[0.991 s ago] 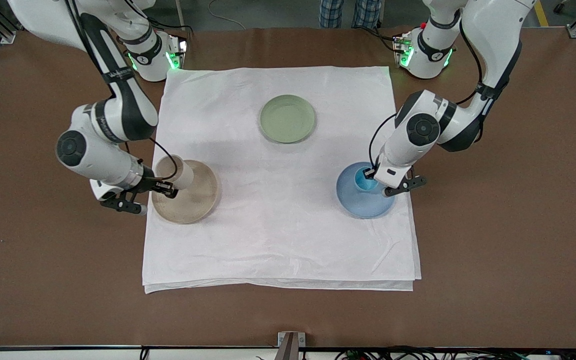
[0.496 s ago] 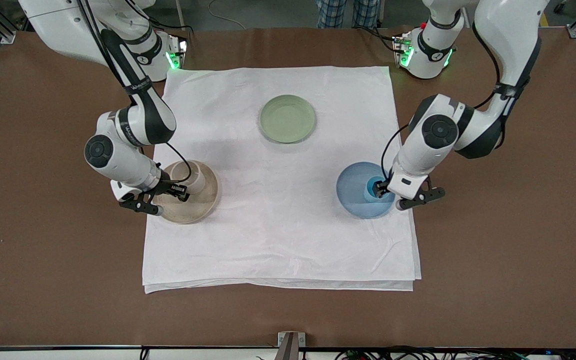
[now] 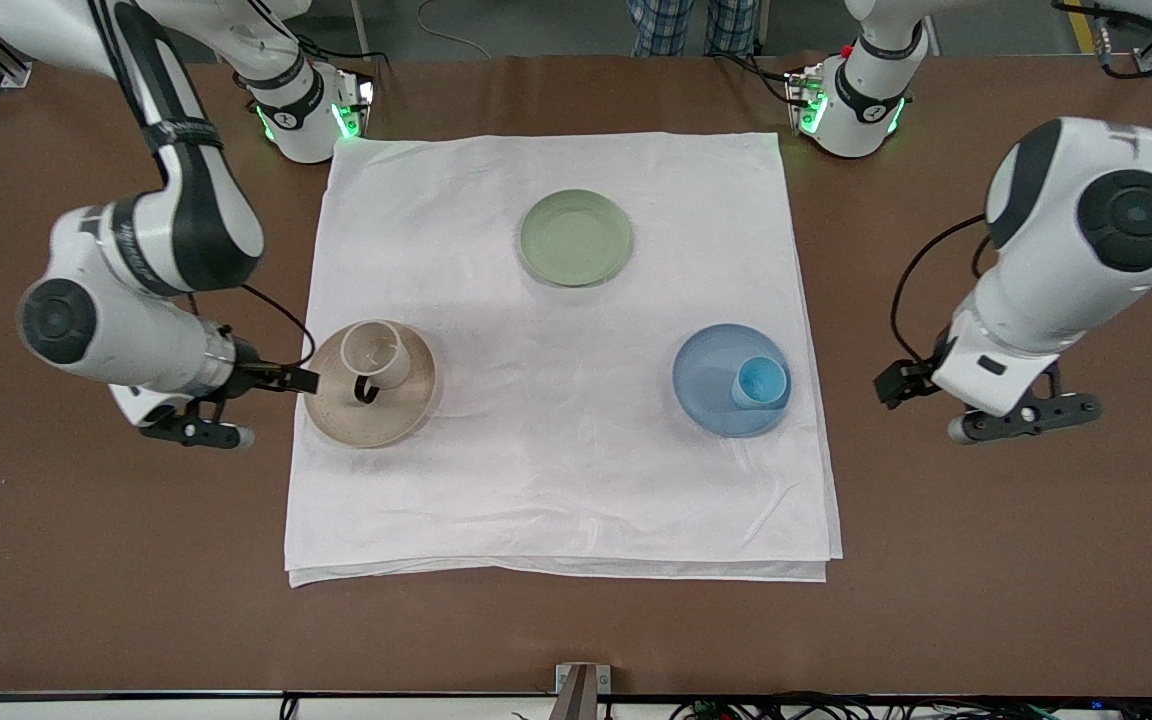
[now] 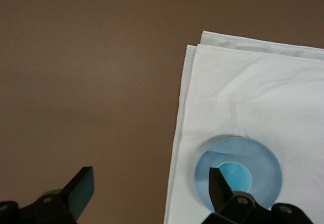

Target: Place blue cup in blue plate and white mug in gray plate

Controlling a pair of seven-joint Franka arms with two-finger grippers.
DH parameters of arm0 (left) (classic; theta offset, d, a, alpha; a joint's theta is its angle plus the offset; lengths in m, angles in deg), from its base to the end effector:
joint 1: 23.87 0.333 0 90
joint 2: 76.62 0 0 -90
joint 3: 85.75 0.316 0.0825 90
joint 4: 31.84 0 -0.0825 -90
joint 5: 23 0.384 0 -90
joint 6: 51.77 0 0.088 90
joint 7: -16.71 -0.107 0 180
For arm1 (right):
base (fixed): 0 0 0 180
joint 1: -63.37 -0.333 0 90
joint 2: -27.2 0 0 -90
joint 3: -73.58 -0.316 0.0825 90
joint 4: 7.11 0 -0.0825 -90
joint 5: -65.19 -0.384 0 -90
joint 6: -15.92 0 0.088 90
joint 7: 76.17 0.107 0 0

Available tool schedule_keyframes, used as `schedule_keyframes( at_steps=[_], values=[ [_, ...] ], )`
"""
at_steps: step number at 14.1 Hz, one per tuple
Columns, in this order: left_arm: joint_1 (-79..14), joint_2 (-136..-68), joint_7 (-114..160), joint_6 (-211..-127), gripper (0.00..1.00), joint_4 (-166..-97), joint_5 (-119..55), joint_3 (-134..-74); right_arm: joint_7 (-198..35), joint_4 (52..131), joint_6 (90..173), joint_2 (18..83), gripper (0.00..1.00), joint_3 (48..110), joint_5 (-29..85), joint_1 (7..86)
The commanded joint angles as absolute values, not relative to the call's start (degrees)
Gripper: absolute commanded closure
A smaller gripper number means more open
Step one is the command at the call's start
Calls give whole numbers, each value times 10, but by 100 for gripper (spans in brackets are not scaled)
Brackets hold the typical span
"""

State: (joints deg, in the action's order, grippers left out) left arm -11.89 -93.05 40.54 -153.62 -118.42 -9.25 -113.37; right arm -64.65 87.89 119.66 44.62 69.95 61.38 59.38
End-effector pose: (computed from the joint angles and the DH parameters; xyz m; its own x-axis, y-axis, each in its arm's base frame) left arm 0.6325 -0.1191 0.5162 0.9925 0.1100 0.0525 0.1144 -0.9893 -0.0903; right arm 0.6248 0.0856 0.4212 0.9828 -0.0849 -0.1641 -0.0940 -0.9944 -0.0485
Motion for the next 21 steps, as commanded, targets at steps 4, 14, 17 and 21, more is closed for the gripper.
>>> schedule_keyframes(
  at_steps=[4,14,17,21],
  values=[
    [-88,-865,306,-1398,0,-1121,-122,-1138,-792,824,1073,407,0,694,635,703],
    [-243,-708,222,-1390,0,-1276,-230,-936,-717,747,977,401,0,687,632,698],
    [-247,-700,222,-1390,0,-1279,-230,-937,-720,749,973,384,0,687,632,685],
    [-244,-708,221,-1391,0,-1272,-229,-937,-761,783,984,345,0,700,633,674]
  ],
)
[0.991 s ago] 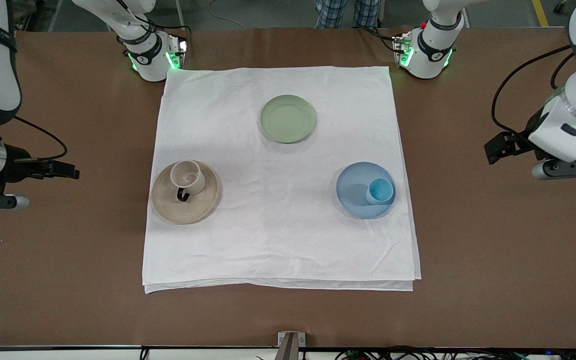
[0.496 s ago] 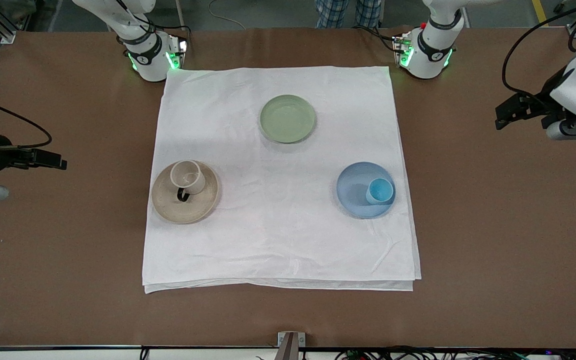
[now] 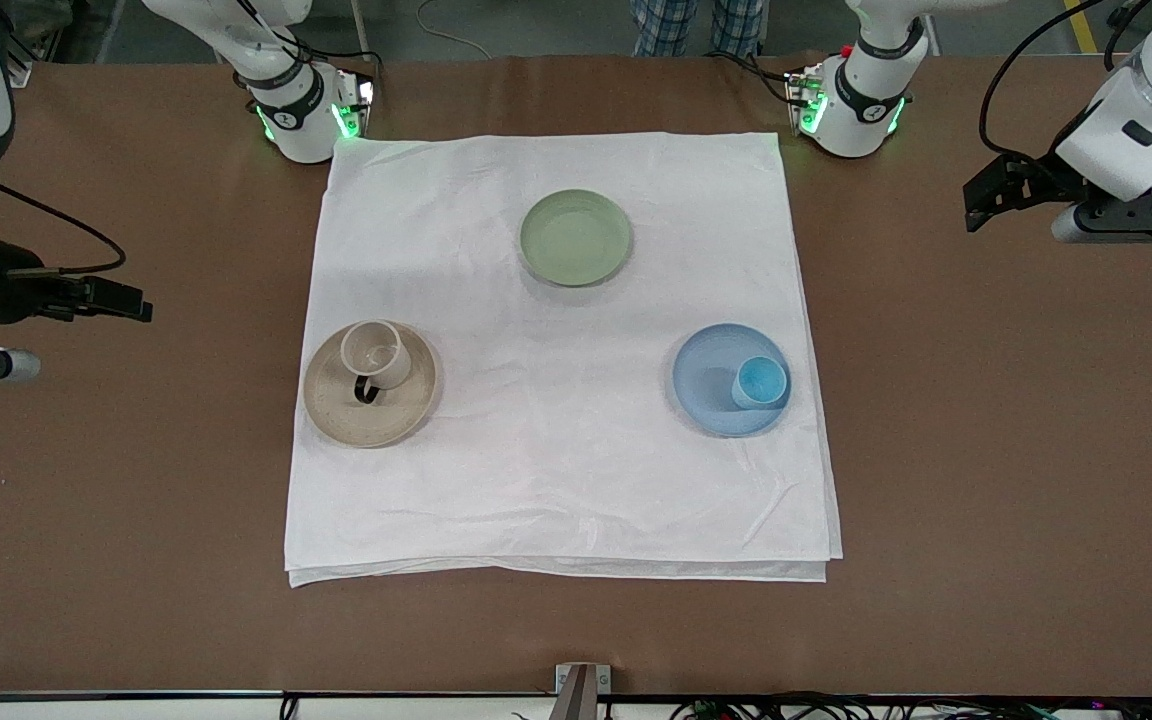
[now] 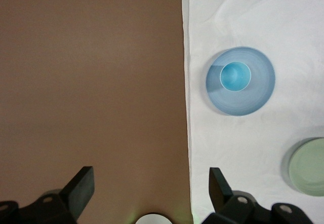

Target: Place blue cup in blue plate and white mug in gray plate

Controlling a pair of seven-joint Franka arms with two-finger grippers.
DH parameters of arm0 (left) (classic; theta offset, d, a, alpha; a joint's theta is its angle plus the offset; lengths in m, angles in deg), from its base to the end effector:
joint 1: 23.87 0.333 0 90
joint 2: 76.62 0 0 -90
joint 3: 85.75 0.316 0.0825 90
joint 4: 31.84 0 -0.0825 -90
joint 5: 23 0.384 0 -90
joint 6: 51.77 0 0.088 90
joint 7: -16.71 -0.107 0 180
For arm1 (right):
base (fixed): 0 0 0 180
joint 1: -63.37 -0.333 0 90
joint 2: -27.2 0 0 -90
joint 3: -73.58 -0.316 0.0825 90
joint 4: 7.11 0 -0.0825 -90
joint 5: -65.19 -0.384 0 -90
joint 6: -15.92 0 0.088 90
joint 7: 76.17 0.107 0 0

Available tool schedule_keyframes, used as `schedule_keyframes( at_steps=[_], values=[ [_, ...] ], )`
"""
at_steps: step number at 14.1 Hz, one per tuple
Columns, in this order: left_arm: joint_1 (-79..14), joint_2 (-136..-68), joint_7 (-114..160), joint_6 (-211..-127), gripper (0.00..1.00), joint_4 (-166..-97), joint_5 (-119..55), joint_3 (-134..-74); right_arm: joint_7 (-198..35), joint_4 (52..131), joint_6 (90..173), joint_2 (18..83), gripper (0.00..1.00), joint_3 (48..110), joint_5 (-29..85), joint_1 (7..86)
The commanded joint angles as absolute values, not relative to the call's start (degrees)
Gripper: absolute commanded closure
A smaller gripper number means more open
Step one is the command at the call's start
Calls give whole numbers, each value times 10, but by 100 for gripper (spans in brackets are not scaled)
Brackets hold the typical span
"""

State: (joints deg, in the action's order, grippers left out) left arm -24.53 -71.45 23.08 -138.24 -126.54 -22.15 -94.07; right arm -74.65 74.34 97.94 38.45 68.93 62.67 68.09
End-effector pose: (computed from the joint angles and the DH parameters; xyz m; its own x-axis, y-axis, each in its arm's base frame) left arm 0.5128 -0.0829 0.6288 0.9978 -0.0432 -0.0509 -0.0449 -0.9984 -0.0337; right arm 0.5965 -0.0002 0.5702 0.9823 -0.0202 -0.1860 -0.0309 -0.9980 -0.0548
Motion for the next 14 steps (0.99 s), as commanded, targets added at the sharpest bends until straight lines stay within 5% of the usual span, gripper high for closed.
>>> schedule_keyframes(
  at_steps=[1,7,14],
  values=[
    [-243,-708,221,-1391,0,-1272,-229,-937,-763,812,999,321,0,707,633,669],
    [-240,-718,221,-1399,0,-1272,-230,-937,-763,955,1040,187,0,724,654,635],
    [-233,-718,221,-1399,0,-1271,-230,-937,-782,984,1033,128,0,726,658,639]
  ],
)
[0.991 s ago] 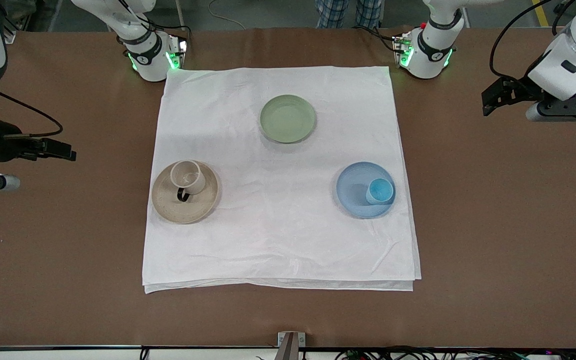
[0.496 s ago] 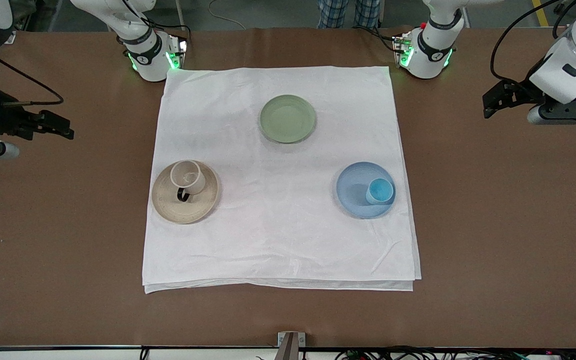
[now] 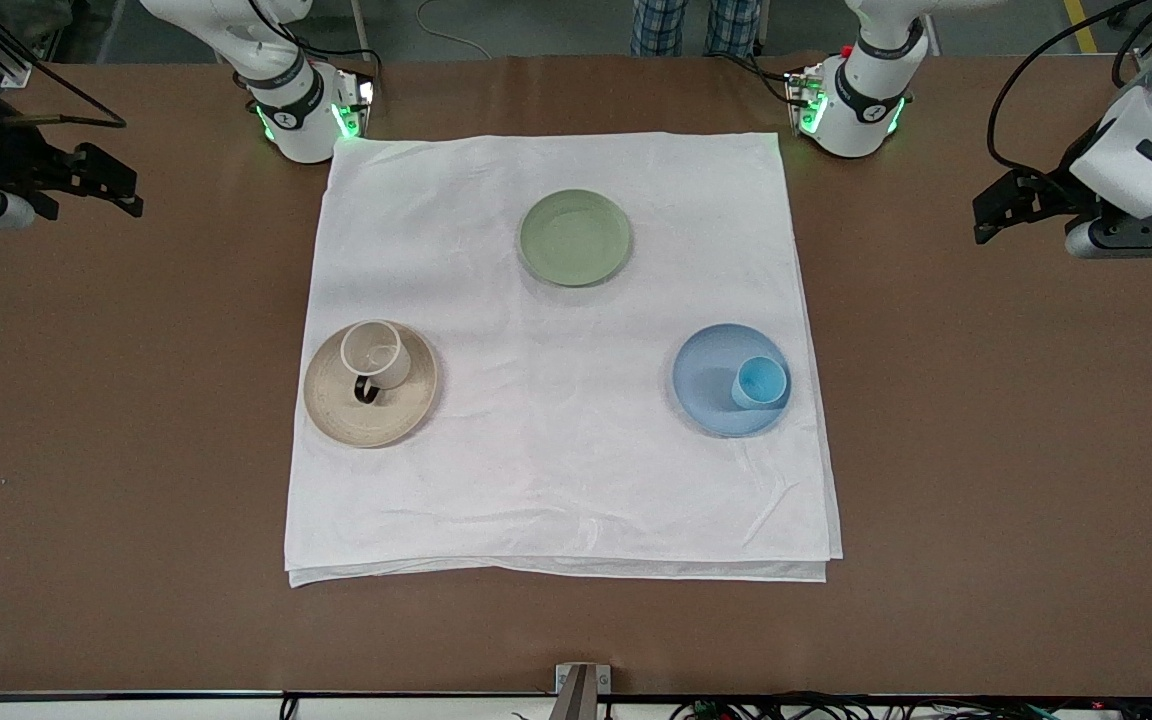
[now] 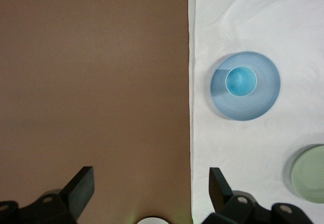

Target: Place blue cup in blue plate and white mug in gray plate

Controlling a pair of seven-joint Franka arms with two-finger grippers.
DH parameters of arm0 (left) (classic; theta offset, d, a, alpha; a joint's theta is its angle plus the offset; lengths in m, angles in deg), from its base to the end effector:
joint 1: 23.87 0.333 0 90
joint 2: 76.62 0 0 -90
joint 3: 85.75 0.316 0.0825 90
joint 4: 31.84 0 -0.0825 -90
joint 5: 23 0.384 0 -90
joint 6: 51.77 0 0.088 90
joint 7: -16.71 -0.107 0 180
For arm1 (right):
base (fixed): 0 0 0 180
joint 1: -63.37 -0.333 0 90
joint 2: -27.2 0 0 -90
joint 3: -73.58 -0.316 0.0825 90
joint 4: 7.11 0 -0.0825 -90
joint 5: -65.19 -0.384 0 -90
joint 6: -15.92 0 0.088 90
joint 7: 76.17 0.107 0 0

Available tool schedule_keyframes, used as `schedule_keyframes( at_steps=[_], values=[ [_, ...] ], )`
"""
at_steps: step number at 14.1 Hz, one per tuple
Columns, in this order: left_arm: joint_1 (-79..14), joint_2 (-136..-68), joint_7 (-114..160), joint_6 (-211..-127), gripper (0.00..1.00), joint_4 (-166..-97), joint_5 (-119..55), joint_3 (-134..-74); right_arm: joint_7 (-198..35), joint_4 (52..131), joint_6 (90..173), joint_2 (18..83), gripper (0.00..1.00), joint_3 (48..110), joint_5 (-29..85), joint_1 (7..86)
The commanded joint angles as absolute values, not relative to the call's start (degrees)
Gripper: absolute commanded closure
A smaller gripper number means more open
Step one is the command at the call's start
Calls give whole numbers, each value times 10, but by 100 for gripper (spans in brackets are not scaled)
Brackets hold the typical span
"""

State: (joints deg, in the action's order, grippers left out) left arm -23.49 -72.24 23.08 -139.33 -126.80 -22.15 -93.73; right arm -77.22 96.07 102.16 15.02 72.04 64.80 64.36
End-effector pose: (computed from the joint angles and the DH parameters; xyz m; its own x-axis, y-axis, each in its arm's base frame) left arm 0.5206 -0.0707 0.6211 0.9985 -0.0197 -0.0503 -0.0213 -0.9993 -0.0312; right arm 0.4782 0.0067 0.6211 0.9962 0.0273 -0.0830 0.0271 -0.9996 -0.0027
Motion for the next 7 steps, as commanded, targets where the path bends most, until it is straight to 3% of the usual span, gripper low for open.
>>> schedule_keyframes(
  at_steps=[1,7],
  values=[
    [-233,-717,220,-1399,0,-1271,-230,-937,-782,984,1034,126,0,726,655,641],
    [-233,-717,221,-1398,0,-1272,-230,-937,-780,984,1035,126,0,730,627,643]
  ],
)
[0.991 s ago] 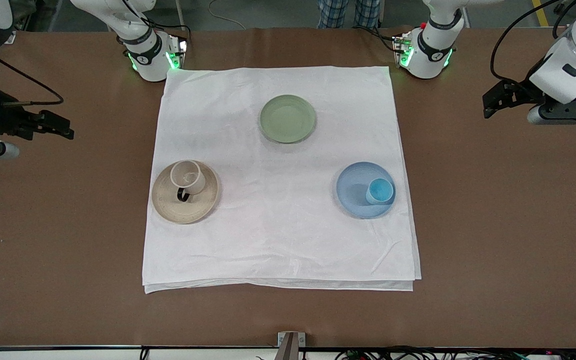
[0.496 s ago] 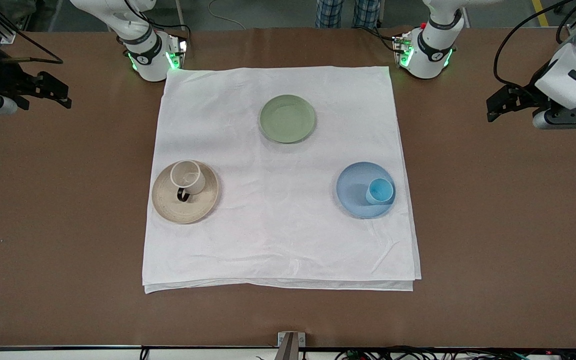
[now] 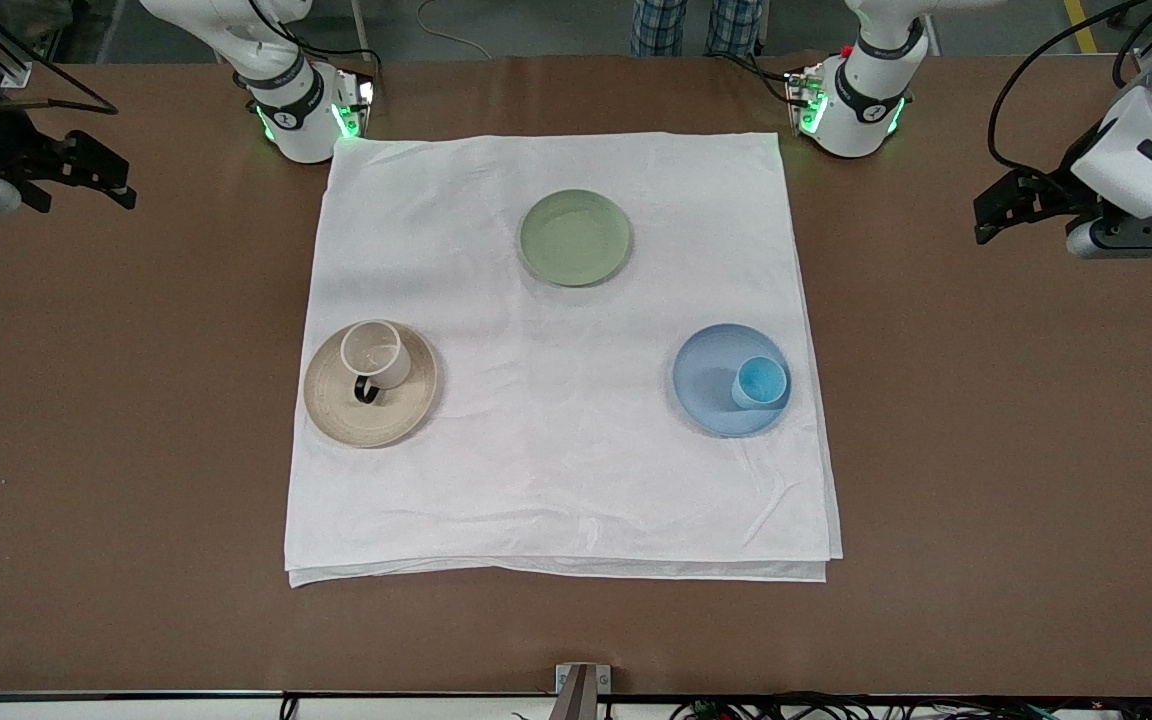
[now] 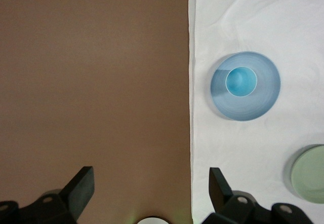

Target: Place blue cup in blue plate and white mug in gray plate

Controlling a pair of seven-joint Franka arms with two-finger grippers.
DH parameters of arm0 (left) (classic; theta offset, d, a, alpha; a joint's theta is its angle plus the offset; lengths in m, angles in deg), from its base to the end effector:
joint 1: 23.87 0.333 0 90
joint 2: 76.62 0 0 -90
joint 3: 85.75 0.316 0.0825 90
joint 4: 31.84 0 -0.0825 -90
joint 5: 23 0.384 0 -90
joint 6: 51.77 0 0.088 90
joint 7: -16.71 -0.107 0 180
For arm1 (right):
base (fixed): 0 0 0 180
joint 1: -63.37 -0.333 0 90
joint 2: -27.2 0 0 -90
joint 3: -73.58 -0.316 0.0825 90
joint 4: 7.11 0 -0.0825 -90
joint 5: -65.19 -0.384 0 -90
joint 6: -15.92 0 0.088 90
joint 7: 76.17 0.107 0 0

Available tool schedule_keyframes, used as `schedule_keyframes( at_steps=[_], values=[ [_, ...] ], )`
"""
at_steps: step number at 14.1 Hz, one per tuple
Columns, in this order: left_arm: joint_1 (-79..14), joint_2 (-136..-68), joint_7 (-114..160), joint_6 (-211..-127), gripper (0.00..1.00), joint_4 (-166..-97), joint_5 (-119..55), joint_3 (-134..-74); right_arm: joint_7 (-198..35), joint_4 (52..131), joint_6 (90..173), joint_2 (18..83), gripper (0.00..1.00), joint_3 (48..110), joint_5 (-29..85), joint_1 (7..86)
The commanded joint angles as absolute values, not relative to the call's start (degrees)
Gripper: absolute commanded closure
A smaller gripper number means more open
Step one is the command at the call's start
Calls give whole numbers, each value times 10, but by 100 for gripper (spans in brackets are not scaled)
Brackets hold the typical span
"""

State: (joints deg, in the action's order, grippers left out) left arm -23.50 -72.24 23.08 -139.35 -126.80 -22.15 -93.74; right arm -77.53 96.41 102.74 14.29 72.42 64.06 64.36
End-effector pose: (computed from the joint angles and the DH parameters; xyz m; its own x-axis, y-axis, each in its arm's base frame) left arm 0.5206 -0.0709 0.6212 0.9986 -0.0201 -0.0499 -0.0217 -0.9993 -0.0312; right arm 0.4754 0.0047 0.6253 0.9975 0.0270 -0.0658 0.0259 -0.9995 -0.0168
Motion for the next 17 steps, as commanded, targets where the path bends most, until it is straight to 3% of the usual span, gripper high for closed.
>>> schedule_keyframes(
  at_steps=[1,10,17],
  values=[
    [-233,-716,221,-1398,0,-1271,-230,-937,-780,984,1035,126,0,730,619,643],
    [-209,-709,212,-1398,0,-1264,-229,-937,-782,977,1028,128,0,730,624,642],
    [-207,-718,201,-1396,0,-1245,-223,-936,-780,928,1013,160,0,729,630,643]
  ],
)
